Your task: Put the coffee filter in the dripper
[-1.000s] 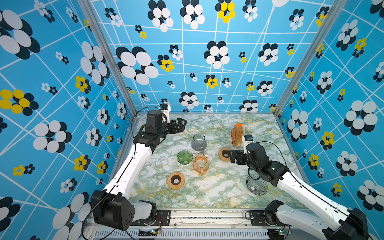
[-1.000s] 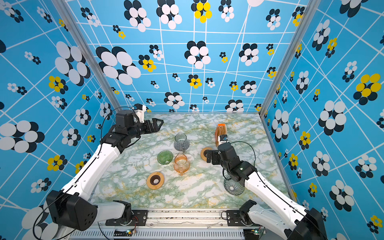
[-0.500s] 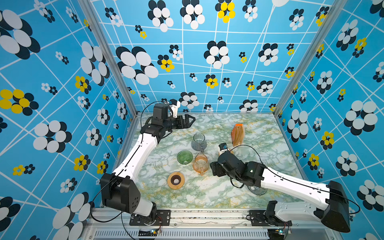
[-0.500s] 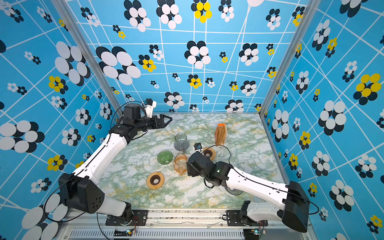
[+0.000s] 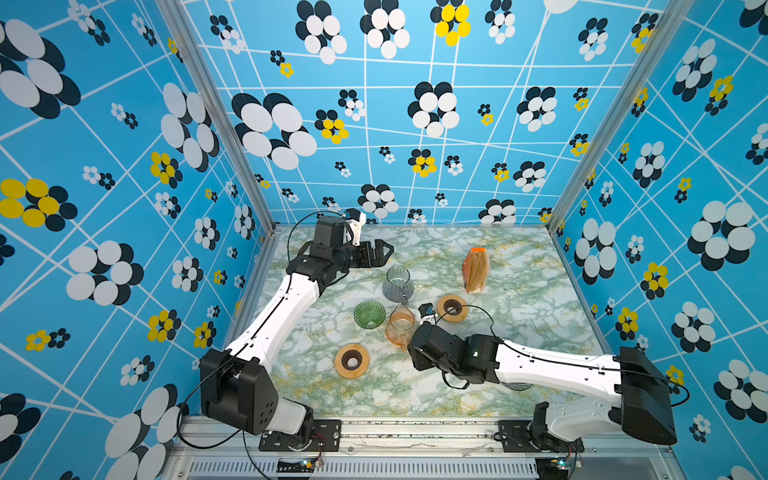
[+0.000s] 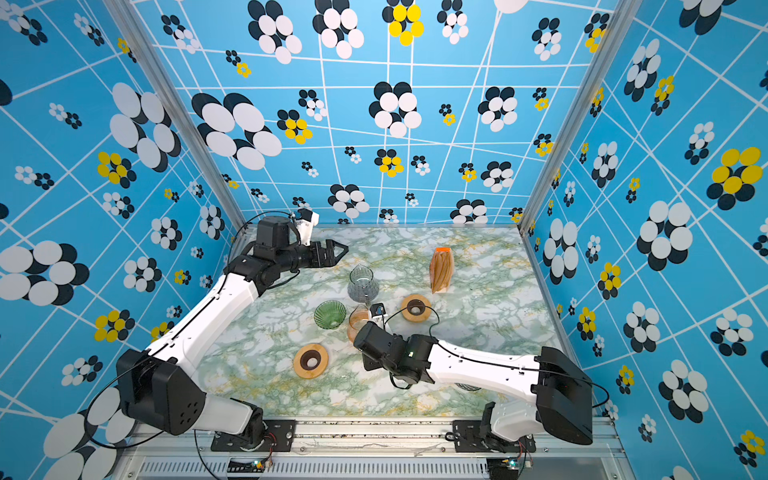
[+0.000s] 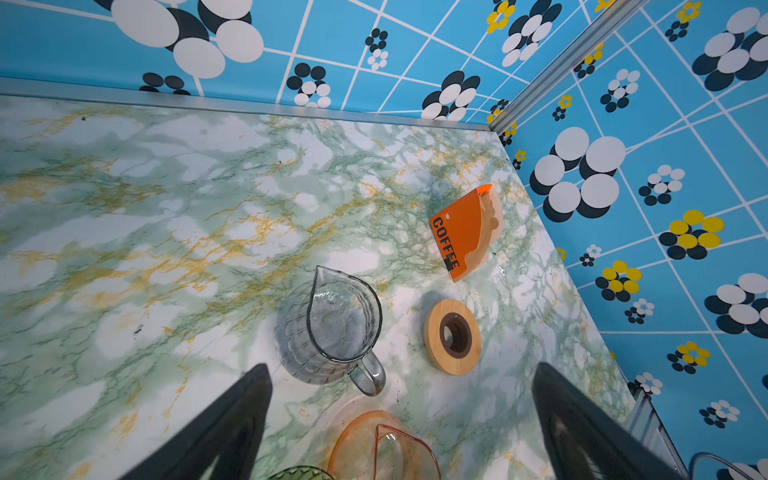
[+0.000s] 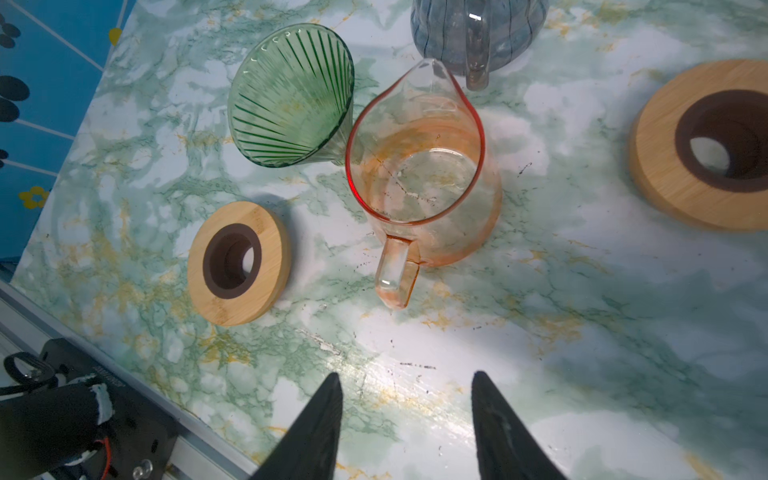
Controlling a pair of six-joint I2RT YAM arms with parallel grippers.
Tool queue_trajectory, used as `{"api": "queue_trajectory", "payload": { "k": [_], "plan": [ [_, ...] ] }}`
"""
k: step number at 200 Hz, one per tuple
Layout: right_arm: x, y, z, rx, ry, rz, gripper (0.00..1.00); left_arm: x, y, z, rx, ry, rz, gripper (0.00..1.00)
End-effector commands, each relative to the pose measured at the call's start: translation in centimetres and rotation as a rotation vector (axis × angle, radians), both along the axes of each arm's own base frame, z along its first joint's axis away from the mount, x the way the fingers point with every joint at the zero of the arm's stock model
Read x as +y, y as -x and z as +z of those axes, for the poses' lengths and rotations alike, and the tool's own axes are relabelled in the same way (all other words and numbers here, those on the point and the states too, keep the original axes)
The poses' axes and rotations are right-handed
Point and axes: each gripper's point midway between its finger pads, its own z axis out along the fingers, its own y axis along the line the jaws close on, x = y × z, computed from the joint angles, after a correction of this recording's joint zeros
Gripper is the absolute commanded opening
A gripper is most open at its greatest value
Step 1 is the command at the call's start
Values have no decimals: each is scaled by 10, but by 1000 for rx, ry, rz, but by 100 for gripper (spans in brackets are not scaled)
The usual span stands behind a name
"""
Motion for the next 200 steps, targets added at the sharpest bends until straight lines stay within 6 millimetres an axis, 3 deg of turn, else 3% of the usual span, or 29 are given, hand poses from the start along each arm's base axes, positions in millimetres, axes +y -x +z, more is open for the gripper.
{"api": "queue_trajectory", "payload": {
  "k": [1, 54, 200],
  "plan": [
    [8, -6, 7, -6, -39, -56, 48, 0, 10, 8, -48, -65, -2, 99],
    [14, -12, -4, 4, -11, -107, 43, -8, 16, 7, -62, -104, -20, 99],
    [39, -28, -34, 3, 81, -147, 36, -5, 16, 7, -64, -124, -15, 99]
  ]
}}
